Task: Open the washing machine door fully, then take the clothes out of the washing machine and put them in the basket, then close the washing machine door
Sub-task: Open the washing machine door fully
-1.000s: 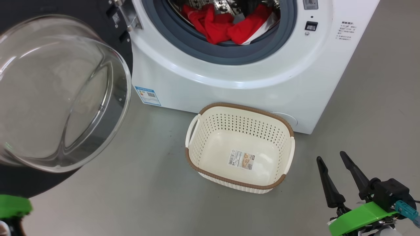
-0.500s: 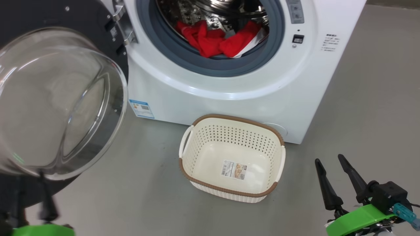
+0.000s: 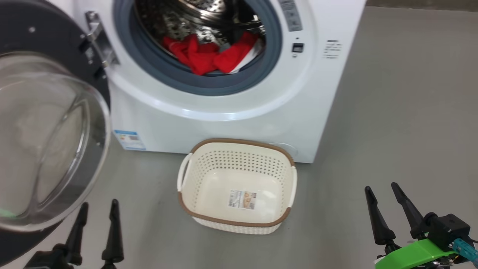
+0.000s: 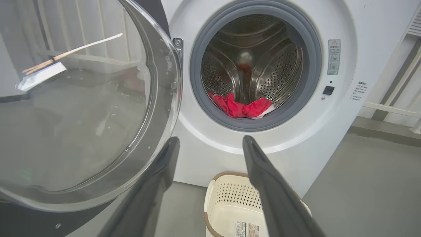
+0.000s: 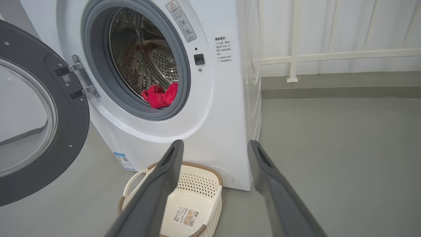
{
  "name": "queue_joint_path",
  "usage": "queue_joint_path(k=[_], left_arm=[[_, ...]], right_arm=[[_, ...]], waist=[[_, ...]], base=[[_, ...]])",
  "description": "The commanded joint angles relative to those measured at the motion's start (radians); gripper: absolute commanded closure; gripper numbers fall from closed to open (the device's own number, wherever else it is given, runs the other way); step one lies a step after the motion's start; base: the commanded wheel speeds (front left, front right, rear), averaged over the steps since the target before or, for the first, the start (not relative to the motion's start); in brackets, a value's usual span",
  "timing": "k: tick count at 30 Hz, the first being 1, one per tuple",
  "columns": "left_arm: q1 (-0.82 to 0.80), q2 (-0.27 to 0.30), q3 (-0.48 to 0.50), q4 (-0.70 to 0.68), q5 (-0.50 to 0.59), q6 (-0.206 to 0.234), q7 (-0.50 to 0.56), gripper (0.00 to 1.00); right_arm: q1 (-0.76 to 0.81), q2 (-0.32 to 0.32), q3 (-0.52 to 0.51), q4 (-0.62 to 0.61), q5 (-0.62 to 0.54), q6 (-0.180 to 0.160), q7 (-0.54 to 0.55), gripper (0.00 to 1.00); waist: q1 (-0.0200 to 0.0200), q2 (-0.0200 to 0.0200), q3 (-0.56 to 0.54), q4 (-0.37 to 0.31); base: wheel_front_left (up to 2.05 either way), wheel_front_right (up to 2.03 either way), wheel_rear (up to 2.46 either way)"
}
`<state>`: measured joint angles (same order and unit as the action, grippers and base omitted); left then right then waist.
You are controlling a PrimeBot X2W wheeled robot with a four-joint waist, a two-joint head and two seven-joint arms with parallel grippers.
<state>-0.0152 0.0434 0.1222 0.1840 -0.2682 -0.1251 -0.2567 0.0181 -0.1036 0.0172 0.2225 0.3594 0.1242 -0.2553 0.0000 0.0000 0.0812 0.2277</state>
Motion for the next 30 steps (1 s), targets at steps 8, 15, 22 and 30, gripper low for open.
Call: queue_joint_path(k=[8, 15, 22, 30], left_arm=[[-0.003, 0.038, -0.051, -0.05, -0.028, -0.006, -0.005, 0.0], [-0.002, 0.04, -0.084, -0.051, -0.033, -0.006, -0.005, 0.0], [0.002, 0.036, -0.088, -0.05, -0.036, -0.006, -0.005, 0.0], [0.002, 0.04, -0.085, -0.048, -0.041, -0.006, -0.005, 0.0]], right_arm=[[-0.006, -0.004, -0.011, -0.044, 0.001, 0.007, -0.006, 0.0], [0.012, -0.002, -0.036, -0.046, 0.003, 0.007, -0.006, 0.0], [0.035, 0.001, -0.053, -0.054, 0.002, 0.007, -0.006, 0.0], [0.035, 0.007, -0.057, -0.052, 0.0, 0.007, -0.006, 0.0]], waist=[[0.0, 0.0, 0.001, -0.13], [0.0, 0.0, -0.003, -0.194], [0.0, 0.0, -0.009, -0.22], [0.0, 0.0, -0.016, -0.223]], base=[[0.0, 0.0, 0.0], [0.0, 0.0, 0.0], [0.0, 0.0, 0.0], [0.0, 0.0, 0.0]])
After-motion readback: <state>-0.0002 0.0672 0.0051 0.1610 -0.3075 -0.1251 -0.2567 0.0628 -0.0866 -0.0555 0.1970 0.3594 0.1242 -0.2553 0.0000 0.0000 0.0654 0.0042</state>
